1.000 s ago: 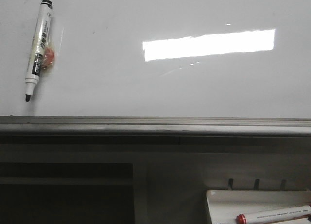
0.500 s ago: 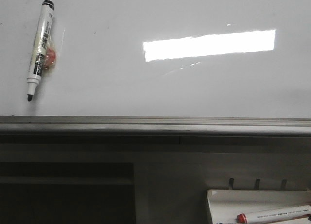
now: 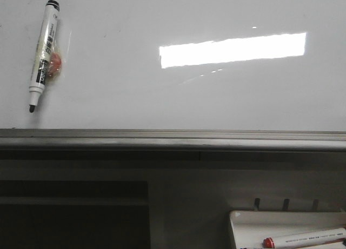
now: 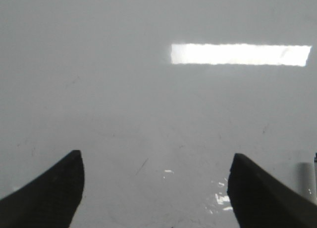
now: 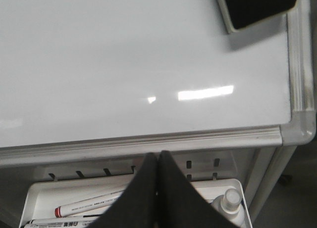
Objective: Write number 2 on whiteboard
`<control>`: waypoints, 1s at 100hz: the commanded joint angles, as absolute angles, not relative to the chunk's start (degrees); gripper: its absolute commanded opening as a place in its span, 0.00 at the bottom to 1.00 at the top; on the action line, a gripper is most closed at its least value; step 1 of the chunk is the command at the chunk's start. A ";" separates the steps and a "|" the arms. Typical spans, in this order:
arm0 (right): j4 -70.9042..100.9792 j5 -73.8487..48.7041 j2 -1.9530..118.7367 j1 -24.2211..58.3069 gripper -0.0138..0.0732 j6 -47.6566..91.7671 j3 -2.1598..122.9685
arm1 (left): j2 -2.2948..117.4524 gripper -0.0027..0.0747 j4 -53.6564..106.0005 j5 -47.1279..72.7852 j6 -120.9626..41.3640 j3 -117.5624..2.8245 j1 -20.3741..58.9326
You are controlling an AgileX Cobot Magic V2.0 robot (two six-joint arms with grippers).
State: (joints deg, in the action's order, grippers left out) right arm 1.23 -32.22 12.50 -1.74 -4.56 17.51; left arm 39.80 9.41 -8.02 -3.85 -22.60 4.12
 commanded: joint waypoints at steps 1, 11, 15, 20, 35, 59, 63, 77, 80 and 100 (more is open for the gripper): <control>0.81 -26.88 13.51 -1.61 0.09 -4.64 18.86 | 41.28 0.61 8.29 -14.40 -4.02 -24.75 4.96; 0.81 -26.88 13.51 -1.61 0.09 -4.64 18.86 | 42.18 0.51 5.99 -14.14 -4.02 -24.75 8.12; 0.81 -26.76 13.51 -1.61 0.09 -4.64 18.86 | 42.40 0.48 4.88 -14.14 -4.02 -24.75 9.77; 0.81 -26.76 13.51 -1.61 0.09 -4.64 18.86 | 42.38 0.45 4.86 -14.14 -4.02 -24.75 12.95; 0.81 -26.76 13.51 -1.61 0.09 -4.64 18.86 | 42.38 0.45 5.10 -13.65 -4.02 -24.75 22.51; 0.81 -26.76 13.51 -1.61 0.09 -4.64 18.86 | 43.22 0.45 11.94 -8.64 -4.02 -24.63 32.51; 0.81 -26.76 13.51 -1.61 0.09 -4.64 18.86 | 43.78 0.45 12.24 -8.04 -4.02 -24.63 33.30; 0.81 -26.66 13.51 -1.61 0.09 -4.64 18.86 | 47.41 0.45 13.11 -5.77 -4.02 -24.63 33.94; 0.81 -26.66 13.51 -1.61 0.09 -4.64 18.86 | 48.47 0.45 13.24 -5.50 -4.02 -24.63 33.94; 0.81 -26.63 13.51 -1.61 0.09 -4.64 18.86 | 52.80 0.45 14.44 -6.80 -4.02 -24.63 34.05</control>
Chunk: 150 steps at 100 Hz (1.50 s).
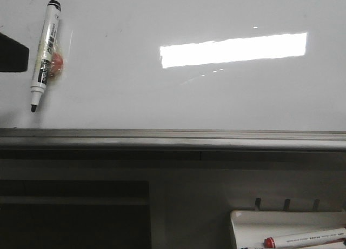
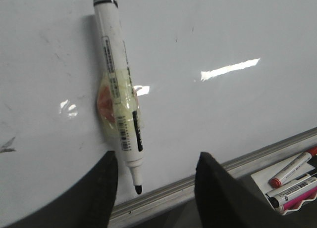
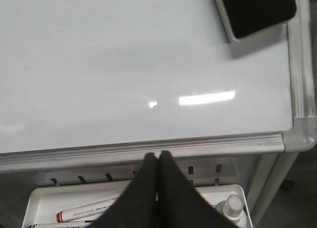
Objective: Write number 2 on whiteboard
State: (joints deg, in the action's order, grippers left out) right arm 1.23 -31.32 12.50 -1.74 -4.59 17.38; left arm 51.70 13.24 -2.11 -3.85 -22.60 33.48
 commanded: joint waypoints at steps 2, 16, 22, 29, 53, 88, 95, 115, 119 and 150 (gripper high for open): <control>0.81 -26.63 13.51 -1.61 0.09 -4.64 18.86 | 53.17 0.45 14.44 -6.94 -4.02 -24.63 34.05; 0.81 -26.63 13.51 -1.61 0.09 -4.64 18.86 | 56.01 0.45 14.44 -8.97 -4.02 -24.63 34.05; 0.81 -26.63 13.51 -1.61 0.09 -4.64 18.86 | 57.24 0.45 14.44 -10.48 -4.02 -24.63 34.05; 0.81 -26.53 13.51 -1.61 0.09 -4.64 18.86 | 58.55 0.45 14.44 -12.33 -4.02 -24.63 34.05; 0.81 -25.60 13.51 -1.61 0.09 -4.64 18.52 | 62.95 0.45 14.56 -16.99 -3.91 -24.75 34.05; 0.81 -25.60 13.51 -1.61 0.09 -4.64 18.52 | 67.43 0.45 15.64 -19.95 -3.91 -25.17 34.05; 0.81 -25.50 13.51 -1.61 0.09 -4.64 18.52 | 68.50 0.45 16.52 -20.08 -3.91 -25.17 34.05; 0.81 -25.27 13.51 -1.61 0.09 -4.64 18.52 | 70.35 0.44 16.76 -21.56 -3.91 -25.17 34.05; 0.81 -25.27 13.51 -1.61 0.09 -4.64 18.52 | 70.38 0.42 16.80 -21.86 -3.91 -25.17 34.05; 3.08 -25.27 13.51 -1.35 0.09 -4.64 18.52 | 70.38 0.01 16.27 -21.85 -3.91 -25.17 34.05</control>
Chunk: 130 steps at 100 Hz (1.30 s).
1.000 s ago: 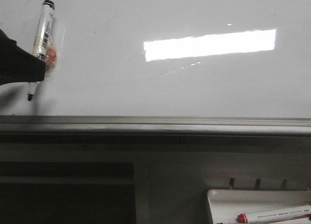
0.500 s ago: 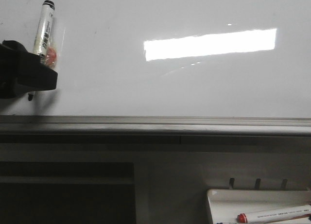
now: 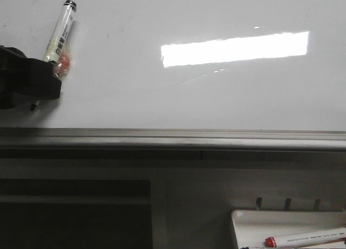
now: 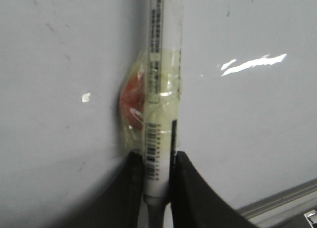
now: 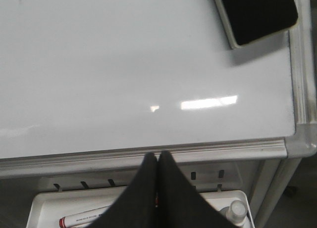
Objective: Write number 2 on whiteboard
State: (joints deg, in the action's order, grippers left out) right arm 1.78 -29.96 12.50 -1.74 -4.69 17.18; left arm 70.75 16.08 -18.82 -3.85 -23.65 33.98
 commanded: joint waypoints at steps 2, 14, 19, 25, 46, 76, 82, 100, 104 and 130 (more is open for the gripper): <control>3.50 -25.27 13.51 -1.08 0.09 -4.64 18.63 | 70.38 0.01 16.09 -21.85 -3.91 -25.17 34.05; 8.47 -25.20 13.73 2.14 0.09 -4.31 19.59 | 69.17 0.01 10.05 -21.20 -3.91 -25.17 34.05; 10.68 -25.31 14.20 4.18 0.09 -1.73 20.30 | 68.00 0.01 6.24 -20.01 -3.91 -25.17 34.05; 13.57 -25.95 15.28 7.27 0.09 2.34 21.63 | 65.85 0.01 3.04 -17.55 -3.91 -25.17 34.05; 18.60 -27.39 24.16 22.58 0.09 12.90 27.63 | 57.63 0.01 -13.82 -7.02 -3.91 -25.17 34.78; 18.60 -20.90 44.76 43.34 0.15 24.09 35.16 | 54.07 0.01 -32.88 -5.09 -3.91 -23.55 43.22; 18.60 -20.44 48.53 46.30 0.26 27.07 36.37 | 54.07 0.01 -35.75 -5.09 -3.91 -23.07 44.93; 18.47 -18.28 56.58 51.33 0.65 30.46 39.51 | 54.07 0.01 -36.72 -5.71 -3.91 -21.61 47.52; 18.40 -17.16 58.04 51.41 0.67 30.59 39.99 | 54.07 0.01 -36.96 -6.43 -3.91 -21.52 47.78; 17.58 -14.02 62.89 54.41 0.64 30.59 44.25 | 54.07 0.01 -38.61 -8.16 -3.91 -21.00 48.04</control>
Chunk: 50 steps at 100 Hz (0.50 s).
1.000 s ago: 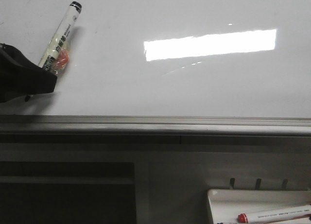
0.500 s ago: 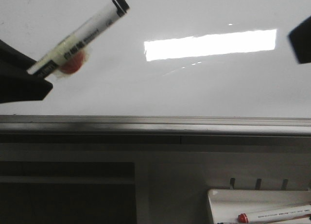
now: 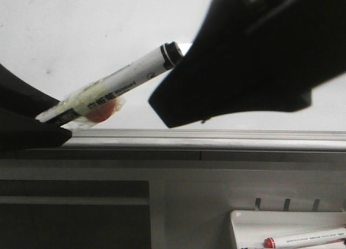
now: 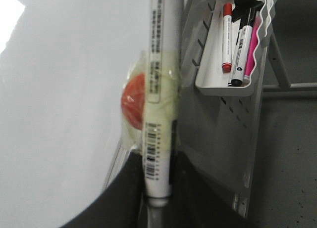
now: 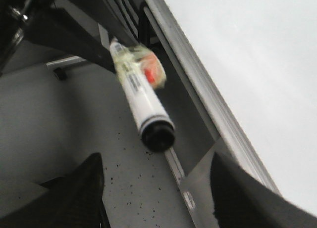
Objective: Write number 2 on whiteboard
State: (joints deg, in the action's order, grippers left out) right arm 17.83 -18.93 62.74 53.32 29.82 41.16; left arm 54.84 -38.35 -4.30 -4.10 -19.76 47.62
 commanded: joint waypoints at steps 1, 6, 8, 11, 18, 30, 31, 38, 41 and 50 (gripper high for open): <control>17.57 -13.91 63.18 54.52 0.64 30.59 44.37 | 54.07 0.01 -38.71 -8.16 -3.91 -21.00 48.04; 17.12 -13.17 63.97 55.29 0.64 30.59 45.22 | 54.07 0.01 -38.85 -8.16 -3.91 -21.00 48.04; 17.18 -12.87 64.29 55.72 0.64 30.59 45.51 | 54.07 0.01 -38.85 -8.16 -3.91 -21.00 48.04; 17.18 -12.43 64.77 56.12 0.64 30.59 45.86 | 54.07 0.01 -38.85 -8.16 -3.91 -21.00 48.04; 17.09 -11.94 65.93 57.02 0.64 30.59 46.62 | 54.07 0.01 -38.85 -8.16 -3.91 -21.00 48.04; 17.09 -11.79 67.48 57.46 0.64 30.59 47.25 | 54.07 0.01 -38.85 -8.16 -3.91 -21.00 48.04; 17.09 -11.79 67.59 57.46 0.64 30.59 47.24 | 54.07 0.01 -38.85 -8.16 -3.91 -21.00 48.04; 17.09 -11.00 67.81 57.46 0.59 30.59 47.24 | 54.07 0.01 -38.85 -8.16 -3.91 -21.00 48.04; 17.09 -10.73 67.81 57.46 0.53 30.59 47.24 | 54.07 0.01 -38.85 -8.16 -3.91 -21.00 48.04; 17.09 -10.87 67.81 57.46 0.24 30.59 47.24 | 54.07 0.01 -38.85 -8.16 -3.91 -21.00 48.04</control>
State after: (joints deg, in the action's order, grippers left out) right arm 17.22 -14.97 68.82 57.49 29.95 45.09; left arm 54.84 -39.40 -4.74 -4.27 -19.76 47.62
